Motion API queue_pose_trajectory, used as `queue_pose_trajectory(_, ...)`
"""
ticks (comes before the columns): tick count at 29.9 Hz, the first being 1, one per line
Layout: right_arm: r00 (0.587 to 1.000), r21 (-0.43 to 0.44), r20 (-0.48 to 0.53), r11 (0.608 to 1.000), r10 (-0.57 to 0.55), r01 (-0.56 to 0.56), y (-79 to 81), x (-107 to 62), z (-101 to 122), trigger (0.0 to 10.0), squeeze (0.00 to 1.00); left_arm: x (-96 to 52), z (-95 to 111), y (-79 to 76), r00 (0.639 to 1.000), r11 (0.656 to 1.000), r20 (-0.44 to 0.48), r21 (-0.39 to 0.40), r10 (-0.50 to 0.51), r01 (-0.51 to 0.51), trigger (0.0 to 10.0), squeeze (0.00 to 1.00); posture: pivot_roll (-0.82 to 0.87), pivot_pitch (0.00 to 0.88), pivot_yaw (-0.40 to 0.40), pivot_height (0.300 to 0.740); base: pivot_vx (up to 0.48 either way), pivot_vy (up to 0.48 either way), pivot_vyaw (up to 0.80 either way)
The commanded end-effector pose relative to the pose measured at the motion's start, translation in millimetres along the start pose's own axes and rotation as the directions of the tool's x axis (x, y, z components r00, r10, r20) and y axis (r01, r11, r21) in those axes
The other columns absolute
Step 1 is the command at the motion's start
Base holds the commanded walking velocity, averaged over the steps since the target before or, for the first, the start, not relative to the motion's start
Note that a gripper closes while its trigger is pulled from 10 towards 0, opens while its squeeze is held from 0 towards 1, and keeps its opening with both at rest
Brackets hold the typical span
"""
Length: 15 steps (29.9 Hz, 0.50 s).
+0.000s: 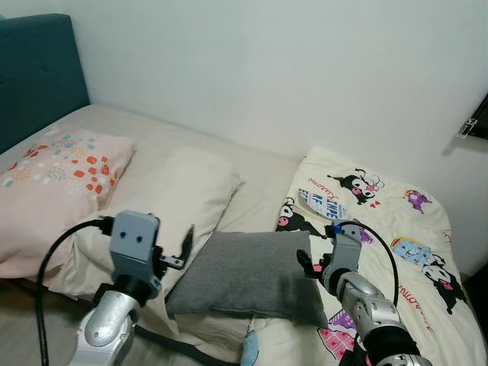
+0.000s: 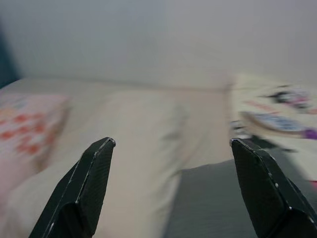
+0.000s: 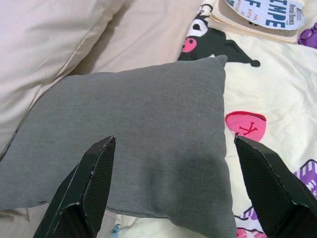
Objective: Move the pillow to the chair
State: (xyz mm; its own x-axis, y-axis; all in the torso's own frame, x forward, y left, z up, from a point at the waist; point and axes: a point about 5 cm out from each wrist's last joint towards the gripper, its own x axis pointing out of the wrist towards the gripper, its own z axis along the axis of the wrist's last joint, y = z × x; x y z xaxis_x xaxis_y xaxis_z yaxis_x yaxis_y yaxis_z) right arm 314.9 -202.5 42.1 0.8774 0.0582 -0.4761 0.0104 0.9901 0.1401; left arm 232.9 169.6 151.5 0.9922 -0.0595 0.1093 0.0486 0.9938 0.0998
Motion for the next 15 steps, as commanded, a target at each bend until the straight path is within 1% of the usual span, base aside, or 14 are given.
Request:
queue_pose_trajectory(1,1.0,0.011,0.014,1.0,-0.018,0.017,-6.6,-0.2,4,10.0,0.0,-1.0,-8,4.7,0.998,0.999,-0.035,-0.007,0.052,-0.052,10.0,0.0,0.08,0.0,-0.127,0.675,0.0,0.0,0.0)
queue_pose_trajectory(4,1.0,0.009,0.018,1.0,-0.023,0.023,-8.2,-0.3,5,10.0,0.0,-0.9,-8,6.8,0.997,0.998,-0.036,-0.005,0.062,-0.062,10.0,0.0,0.08,0.0,-0.126,0.67,0.0,0.0,0.0)
queue_pose_trajectory(6,0.999,0.005,0.021,0.999,-0.04,0.039,-13.4,-0.6,6,10.0,0.0,0.5,-8,7.9,0.998,0.998,-0.036,0.0,0.06,-0.06,10.0,0.0,0.07,0.0,-0.126,0.66,0.0,0.0,0.0)
queue_pose_trajectory(8,0.999,0.005,0.021,0.999,-0.04,0.039,-13.4,-0.6,6,10.0,0.0,0.5,-8,7.9,0.998,0.998,-0.036,0.0,0.06,-0.06,10.0,0.0,0.07,0.0,-0.126,0.66,0.0,0.0,0.0)
queue_pose_trajectory(10,0.998,0.002,0.021,0.998,-0.059,0.059,-20.8,-1.9,6,10.0,0.0,2.0,-7,8.2,0.998,0.999,-0.03,0.003,0.054,-0.053,10.0,0.0,0.07,0.0,-0.125,0.65,0.0,0.0,0.0)
queue_pose_trajectory(15,0.997,0.002,0.023,0.997,-0.072,0.072,-26.2,-2.9,6,10.0,0.0,3.0,-5,9.3,0.998,0.999,-0.023,0.004,0.054,-0.054,10.0,0.0,0.07,0.0,-0.131,0.64,0.0,0.0,0.0)
